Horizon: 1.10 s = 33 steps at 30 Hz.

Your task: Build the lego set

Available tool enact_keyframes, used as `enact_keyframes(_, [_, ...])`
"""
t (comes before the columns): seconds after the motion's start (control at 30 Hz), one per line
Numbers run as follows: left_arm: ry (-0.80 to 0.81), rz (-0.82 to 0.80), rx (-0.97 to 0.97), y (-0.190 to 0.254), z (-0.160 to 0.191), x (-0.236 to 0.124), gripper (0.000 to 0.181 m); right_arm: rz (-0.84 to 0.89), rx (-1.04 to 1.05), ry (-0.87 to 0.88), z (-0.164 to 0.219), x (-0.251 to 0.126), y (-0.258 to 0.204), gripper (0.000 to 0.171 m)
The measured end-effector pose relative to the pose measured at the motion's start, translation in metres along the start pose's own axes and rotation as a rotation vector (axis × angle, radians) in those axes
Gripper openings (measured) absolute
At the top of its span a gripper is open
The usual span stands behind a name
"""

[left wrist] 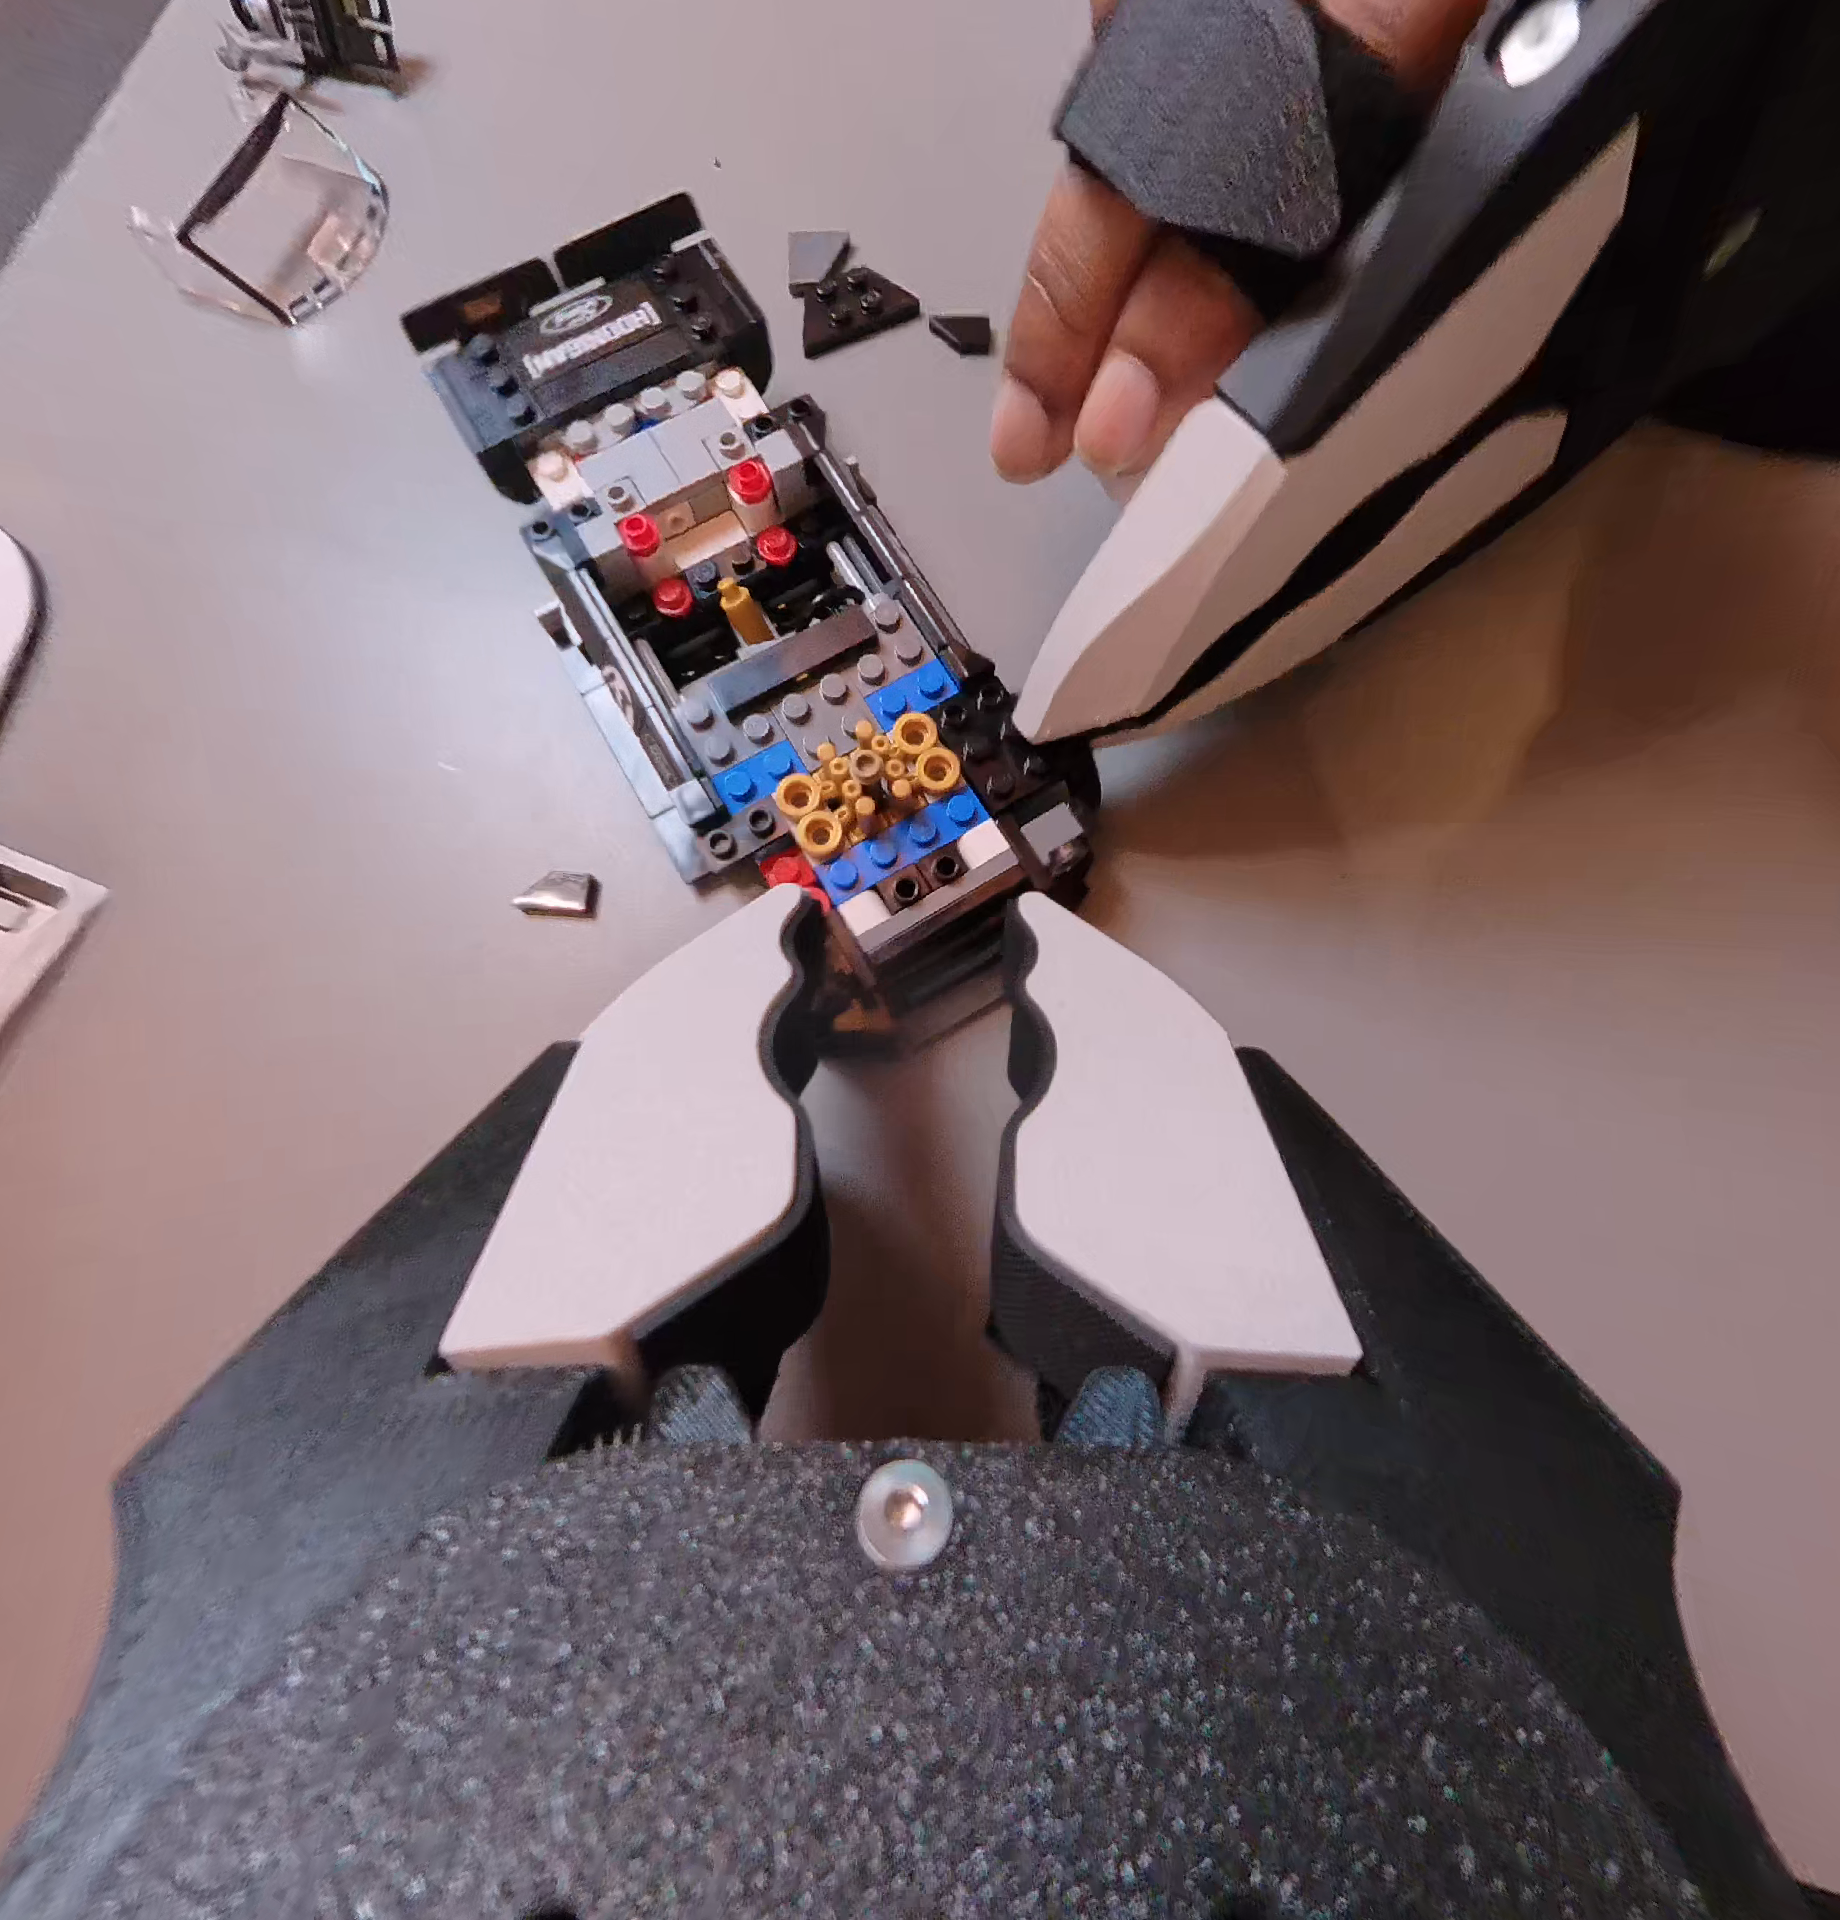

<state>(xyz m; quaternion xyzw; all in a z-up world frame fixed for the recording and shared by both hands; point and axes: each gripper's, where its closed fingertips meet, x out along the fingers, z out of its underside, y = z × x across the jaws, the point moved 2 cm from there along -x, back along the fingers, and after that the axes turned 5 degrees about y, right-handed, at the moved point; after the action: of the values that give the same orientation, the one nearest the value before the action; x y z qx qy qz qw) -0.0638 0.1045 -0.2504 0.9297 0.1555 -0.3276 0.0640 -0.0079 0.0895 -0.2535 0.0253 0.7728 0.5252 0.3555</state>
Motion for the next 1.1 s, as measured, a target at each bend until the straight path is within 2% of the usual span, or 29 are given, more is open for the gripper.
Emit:
enact_keyframes(0.13, [0.039, 0.073, -0.171, -0.002, -0.007, 0.002, 0.040, 0.001, -0.006, -0.010, -0.002, 0.004, 0.001, 0.007])
enact_keyframes(0.4, [0.007, 0.084, -0.297, -0.009, -0.011, 0.004, 0.035, 0.005, -0.015, -0.028, -0.002, 0.009, 0.000, 0.007])
enact_keyframes(0.67, [-0.061, 0.005, -0.311, -0.021, -0.011, 0.009, 0.053, 0.031, -0.010, -0.035, -0.002, 0.013, 0.001, 0.007])
enact_keyframes(1.1, [-0.066, 0.099, -0.405, -0.020, -0.011, 0.016, 0.052, 0.033, -0.003, -0.034, 0.000, 0.014, 0.001, 0.007])
